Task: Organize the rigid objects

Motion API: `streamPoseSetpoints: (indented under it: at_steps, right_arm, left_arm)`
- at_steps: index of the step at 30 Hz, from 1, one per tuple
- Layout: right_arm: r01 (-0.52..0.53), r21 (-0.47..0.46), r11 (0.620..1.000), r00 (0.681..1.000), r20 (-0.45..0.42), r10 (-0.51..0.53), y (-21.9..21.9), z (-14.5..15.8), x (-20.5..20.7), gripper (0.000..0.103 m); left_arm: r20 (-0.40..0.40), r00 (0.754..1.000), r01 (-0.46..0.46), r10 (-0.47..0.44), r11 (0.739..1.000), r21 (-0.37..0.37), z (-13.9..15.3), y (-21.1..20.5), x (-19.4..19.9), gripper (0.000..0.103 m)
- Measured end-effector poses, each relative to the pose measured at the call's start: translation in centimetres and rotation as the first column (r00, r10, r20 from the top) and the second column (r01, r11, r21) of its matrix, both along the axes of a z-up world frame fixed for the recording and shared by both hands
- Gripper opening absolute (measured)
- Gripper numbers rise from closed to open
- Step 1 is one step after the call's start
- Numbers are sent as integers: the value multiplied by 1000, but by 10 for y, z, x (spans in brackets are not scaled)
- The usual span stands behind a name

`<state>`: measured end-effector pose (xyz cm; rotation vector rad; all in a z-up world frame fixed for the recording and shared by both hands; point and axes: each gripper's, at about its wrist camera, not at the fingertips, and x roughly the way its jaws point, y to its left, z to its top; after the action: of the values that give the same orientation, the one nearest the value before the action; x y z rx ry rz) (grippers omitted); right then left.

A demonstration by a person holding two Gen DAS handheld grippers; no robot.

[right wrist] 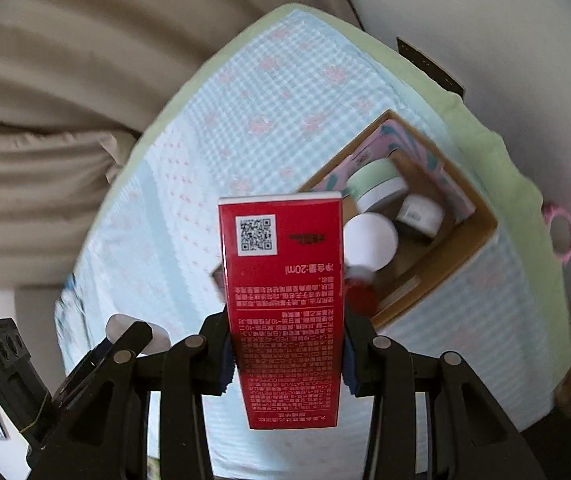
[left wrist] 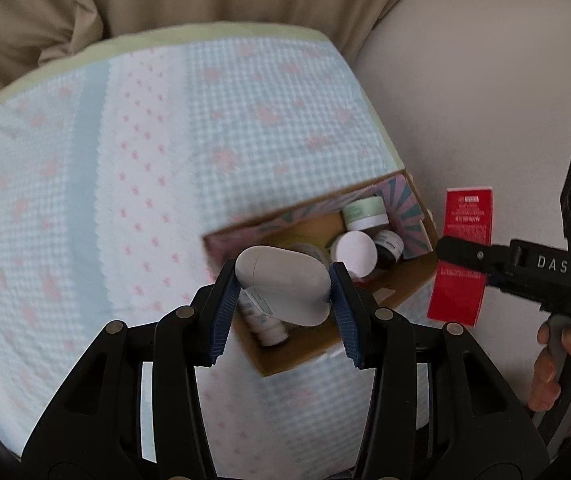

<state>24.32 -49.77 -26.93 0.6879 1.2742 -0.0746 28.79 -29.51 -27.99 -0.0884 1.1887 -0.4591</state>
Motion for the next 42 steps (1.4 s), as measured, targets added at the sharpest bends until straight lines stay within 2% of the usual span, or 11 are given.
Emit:
streamPoseSetpoints:
  at_steps: [6, 13, 19, 25, 26, 27, 28, 29, 30, 35, 42]
  right_arm:
    - [-172, -58, 983, 984, -63, 168, -31, -38, 29, 38]
    - [-346, -98, 933, 937, -80, 339, -36, -81, 53, 38]
    - [-355, -94, 930, 932, -107, 345, -49, -106, 54, 38]
    - [-299, -69, 952, 950, -120, 289, -65, -117, 52, 39]
    - [-285, -79, 955, 954, -124, 274, -66, -118, 53, 39]
    - [-258, -104, 961, 961, -133, 244, -69, -118, 54, 45]
    - [-241, -117, 963, 965, -135, 225, -70, -117, 55, 52]
    - [-222, -123, 967, 970, -130, 206, -73, -114, 54, 77]
    - [-207, -123, 971, 973, -125, 192, -75, -111, 55, 102]
    - [-198, -198, 960, 978, -100, 181, -79, -90, 53, 103]
    - [-184, -199, 963, 981, -97, 167, -74, -89, 46, 103]
  left_arm:
    - [-72, 997, -13, 16, 999, 36, -46, -41, 3, 42]
    - [-156, 988, -2, 19, 994, 110, -104, -62, 7, 42]
    - [-207, 978, -2, 33, 989, 148, -137, -66, 12, 42]
    - [-211, 977, 22, 14, 986, 167, -146, -75, 16, 42]
    - [-204, 979, 19, 17, 985, 171, -145, -75, 16, 45]
    - [-193, 981, 13, 20, 985, 173, -142, -75, 17, 51]
    - [-178, 984, 11, 22, 983, 184, -139, -76, 16, 86]
    - [-160, 987, 12, 19, 982, 191, -135, -75, 15, 101]
    - [-140, 990, 17, 11, 981, 195, -133, -74, 13, 103]
    - [-142, 990, 46, -16, 976, 212, -134, -64, 10, 103]
    - [-142, 990, 22, 5, 982, 189, -124, -52, 3, 103]
